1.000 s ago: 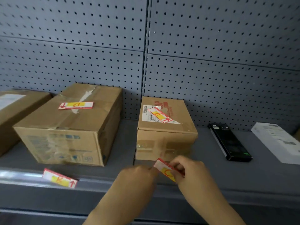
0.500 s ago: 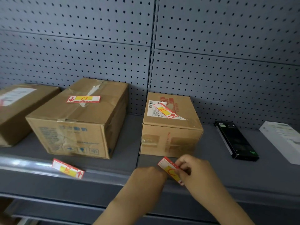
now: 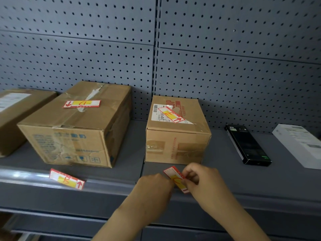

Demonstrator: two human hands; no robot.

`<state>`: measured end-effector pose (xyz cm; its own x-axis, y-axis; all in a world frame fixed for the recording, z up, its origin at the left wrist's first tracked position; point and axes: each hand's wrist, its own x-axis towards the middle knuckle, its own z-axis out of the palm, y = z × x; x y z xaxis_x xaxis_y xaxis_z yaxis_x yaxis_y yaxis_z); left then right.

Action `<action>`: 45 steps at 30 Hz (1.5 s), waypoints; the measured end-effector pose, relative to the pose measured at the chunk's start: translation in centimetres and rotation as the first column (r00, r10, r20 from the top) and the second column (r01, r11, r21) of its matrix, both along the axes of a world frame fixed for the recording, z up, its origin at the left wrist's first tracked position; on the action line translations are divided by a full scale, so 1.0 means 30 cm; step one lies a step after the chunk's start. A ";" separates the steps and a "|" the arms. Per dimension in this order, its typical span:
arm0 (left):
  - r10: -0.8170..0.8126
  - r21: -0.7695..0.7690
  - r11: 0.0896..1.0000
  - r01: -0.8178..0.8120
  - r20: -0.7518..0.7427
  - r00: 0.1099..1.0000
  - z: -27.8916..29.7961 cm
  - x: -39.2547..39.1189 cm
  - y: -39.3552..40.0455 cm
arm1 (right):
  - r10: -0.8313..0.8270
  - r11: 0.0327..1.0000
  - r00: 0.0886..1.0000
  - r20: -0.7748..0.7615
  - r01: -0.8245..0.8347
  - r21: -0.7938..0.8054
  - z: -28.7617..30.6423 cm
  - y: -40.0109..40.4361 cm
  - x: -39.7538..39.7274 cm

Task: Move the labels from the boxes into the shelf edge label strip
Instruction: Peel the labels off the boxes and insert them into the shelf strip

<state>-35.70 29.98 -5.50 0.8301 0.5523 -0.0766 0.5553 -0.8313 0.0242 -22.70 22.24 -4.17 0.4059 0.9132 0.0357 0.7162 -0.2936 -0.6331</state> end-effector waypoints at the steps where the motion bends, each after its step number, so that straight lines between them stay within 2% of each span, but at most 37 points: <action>1: 0.003 0.004 1.000 -0.003 0.004 1.000 -0.004 -0.001 -0.001 | 0.004 1.000 1.000 -0.001 -0.004 0.011 -0.004 -0.001 0.000; 13: -0.016 -0.025 1.000 0.018 0.079 0.997 -0.028 -0.035 -0.008 | 0.019 0.993 0.999 0.028 -0.022 0.113 -0.054 -0.010 -0.005; 19: -0.017 -0.022 1.000 0.018 0.027 0.999 -0.031 -0.049 -0.020 | 0.055 0.997 0.986 0.160 -0.064 0.050 -0.089 -0.021 -0.027; 28: 0.027 -0.099 0.995 -0.018 0.096 0.995 -0.026 -0.067 -0.021 | 0.143 0.989 0.947 0.289 -0.123 -0.085 -0.077 -0.004 -0.055; 34: 0.066 -0.058 0.997 -0.054 0.233 0.970 0.028 -0.118 -0.017 | 0.139 0.989 0.945 0.296 -0.121 -0.079 -0.027 -0.001 -0.078; 41: 0.132 0.003 0.990 -0.144 0.374 0.918 0.143 -0.258 0.029 | 0.208 0.975 0.920 0.334 -0.223 0.006 0.069 0.057 -0.173; 45: 0.138 0.085 0.975 -0.204 0.487 0.862 0.233 -0.360 0.066 | 0.236 0.953 0.917 0.323 -0.282 0.106 0.139 0.110 -0.237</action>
<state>-46.50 31.95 1.49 0.6388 0.6665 0.3844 0.6374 -0.7382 0.2208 -29.81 25.54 -0.01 0.1041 0.9596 0.2613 0.9184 0.0080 -0.3955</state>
